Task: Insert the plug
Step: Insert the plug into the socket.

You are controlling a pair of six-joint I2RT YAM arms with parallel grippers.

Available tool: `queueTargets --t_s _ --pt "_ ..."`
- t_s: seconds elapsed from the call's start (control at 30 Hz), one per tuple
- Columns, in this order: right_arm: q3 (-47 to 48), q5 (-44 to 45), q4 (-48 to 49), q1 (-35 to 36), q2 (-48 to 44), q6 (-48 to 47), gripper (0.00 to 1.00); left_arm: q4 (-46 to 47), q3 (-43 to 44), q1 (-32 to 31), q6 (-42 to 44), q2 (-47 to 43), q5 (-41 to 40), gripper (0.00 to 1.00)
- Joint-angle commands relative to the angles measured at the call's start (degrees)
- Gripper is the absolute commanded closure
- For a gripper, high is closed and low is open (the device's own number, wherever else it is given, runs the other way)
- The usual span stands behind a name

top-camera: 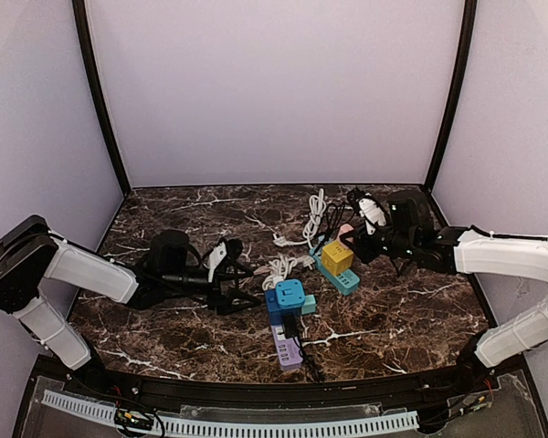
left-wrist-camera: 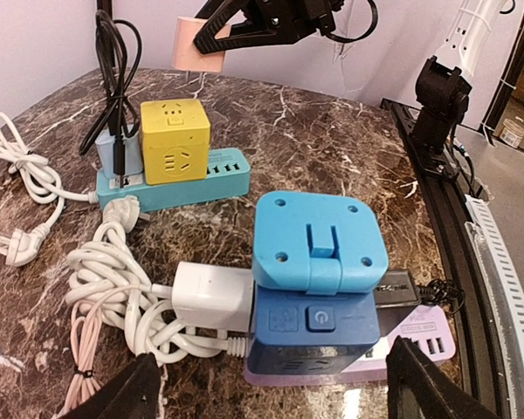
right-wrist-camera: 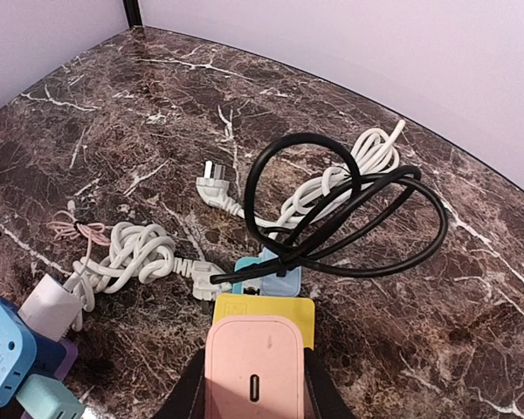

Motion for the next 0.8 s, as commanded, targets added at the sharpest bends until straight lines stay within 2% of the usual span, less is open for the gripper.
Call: queueTargets --t_s 0.0,0.17,0.77 --pt "0.02 -3.57 4.92 -0.47 3.06 -0.7 1.0 3.89 -1.81 -0.25 -1.45 1.13 -4.37 0.18" --pt "0.9 -3.66 4.55 -0.47 5.88 -0.64 1.0 5.02 -3.61 -0.22 -2.73 1.32 -9.23 0.16" --pt "5.26 -0.86 -0.32 -0.97 8.53 -5.98 1.0 2.79 -5.79 -0.22 -2.93 1.19 -17.81 0.15"
